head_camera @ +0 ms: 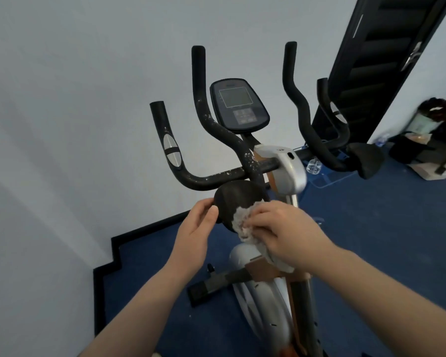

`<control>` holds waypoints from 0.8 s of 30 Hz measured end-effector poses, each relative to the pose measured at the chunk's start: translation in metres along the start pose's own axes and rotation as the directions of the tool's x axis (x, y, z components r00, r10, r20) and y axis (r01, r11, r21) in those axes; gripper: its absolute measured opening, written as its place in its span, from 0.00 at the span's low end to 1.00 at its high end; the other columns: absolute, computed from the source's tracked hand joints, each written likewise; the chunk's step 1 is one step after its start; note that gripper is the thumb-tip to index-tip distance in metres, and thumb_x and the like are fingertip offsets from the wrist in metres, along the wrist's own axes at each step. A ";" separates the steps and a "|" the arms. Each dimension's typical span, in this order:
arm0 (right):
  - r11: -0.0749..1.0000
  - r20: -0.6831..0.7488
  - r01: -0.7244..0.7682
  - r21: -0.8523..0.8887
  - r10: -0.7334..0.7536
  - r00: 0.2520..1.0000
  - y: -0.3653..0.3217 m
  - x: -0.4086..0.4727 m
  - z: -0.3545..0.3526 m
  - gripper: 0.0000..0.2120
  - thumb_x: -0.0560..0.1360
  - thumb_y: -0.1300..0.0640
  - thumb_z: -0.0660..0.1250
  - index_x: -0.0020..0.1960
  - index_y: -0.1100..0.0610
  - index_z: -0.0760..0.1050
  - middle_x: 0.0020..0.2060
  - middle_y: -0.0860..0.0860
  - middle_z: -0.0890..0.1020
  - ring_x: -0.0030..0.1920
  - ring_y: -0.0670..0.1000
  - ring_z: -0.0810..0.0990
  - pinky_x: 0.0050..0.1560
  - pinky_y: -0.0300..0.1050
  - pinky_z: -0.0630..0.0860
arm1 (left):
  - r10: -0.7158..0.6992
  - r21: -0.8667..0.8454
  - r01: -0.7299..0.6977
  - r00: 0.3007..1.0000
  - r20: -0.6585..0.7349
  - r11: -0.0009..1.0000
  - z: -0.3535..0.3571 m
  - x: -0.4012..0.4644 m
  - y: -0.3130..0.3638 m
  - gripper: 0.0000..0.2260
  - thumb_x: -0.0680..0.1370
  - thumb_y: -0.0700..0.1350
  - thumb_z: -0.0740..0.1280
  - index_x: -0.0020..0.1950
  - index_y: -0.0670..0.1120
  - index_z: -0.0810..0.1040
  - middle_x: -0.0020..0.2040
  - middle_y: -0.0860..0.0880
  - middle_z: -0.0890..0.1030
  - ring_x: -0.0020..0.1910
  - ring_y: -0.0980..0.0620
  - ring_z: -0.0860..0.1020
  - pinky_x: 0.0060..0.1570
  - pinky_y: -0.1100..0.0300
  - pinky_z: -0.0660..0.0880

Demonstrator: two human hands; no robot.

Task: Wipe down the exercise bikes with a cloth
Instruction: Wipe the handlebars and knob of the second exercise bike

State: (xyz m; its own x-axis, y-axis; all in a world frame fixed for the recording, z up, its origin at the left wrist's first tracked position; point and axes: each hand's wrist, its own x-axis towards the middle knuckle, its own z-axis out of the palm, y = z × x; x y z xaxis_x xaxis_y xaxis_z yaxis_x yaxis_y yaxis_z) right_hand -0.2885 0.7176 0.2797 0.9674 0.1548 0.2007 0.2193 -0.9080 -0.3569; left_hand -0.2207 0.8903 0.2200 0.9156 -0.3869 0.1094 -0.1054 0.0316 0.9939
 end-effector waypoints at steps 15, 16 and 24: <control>0.993 -0.077 -0.060 0.102 0.068 0.995 -0.013 -0.009 0.004 0.08 0.75 0.57 0.66 0.53 0.52 0.81 0.47 0.46 0.79 0.47 0.45 0.76 0.51 0.46 0.77 | -0.030 0.044 0.032 0.998 -0.061 0.999 0.005 -0.002 -0.001 0.16 0.78 0.61 0.51 0.51 0.63 0.78 0.50 0.60 0.82 0.54 0.62 0.77 0.49 0.70 0.71; 0.998 -0.128 -0.041 0.050 0.047 0.991 -0.008 -0.008 -0.007 0.08 0.75 0.57 0.67 0.53 0.51 0.81 0.47 0.46 0.80 0.47 0.45 0.76 0.49 0.45 0.77 | -0.019 0.066 0.024 0.997 -0.073 0.998 0.005 0.000 -0.001 0.15 0.79 0.61 0.52 0.52 0.63 0.78 0.51 0.60 0.81 0.54 0.63 0.77 0.49 0.69 0.71; 0.925 -0.198 0.033 -0.378 -0.116 0.973 -0.014 0.046 0.010 0.14 0.73 0.56 0.67 0.58 0.49 0.78 0.56 0.47 0.80 0.55 0.54 0.75 0.49 0.48 0.69 | 0.082 0.141 -0.057 0.980 -0.182 0.988 0.019 0.010 -0.001 0.15 0.83 0.53 0.52 0.55 0.56 0.78 0.50 0.58 0.81 0.53 0.60 0.78 0.55 0.61 0.73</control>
State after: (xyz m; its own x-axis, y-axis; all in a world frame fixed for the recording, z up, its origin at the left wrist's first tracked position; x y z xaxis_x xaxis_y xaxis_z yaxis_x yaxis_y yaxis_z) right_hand -0.2461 0.7412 0.2845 0.8909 0.1788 0.4175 0.1871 -0.9821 0.0213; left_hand -0.2190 0.8687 0.2199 0.9592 -0.2086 0.1911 -0.2108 -0.0764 0.9745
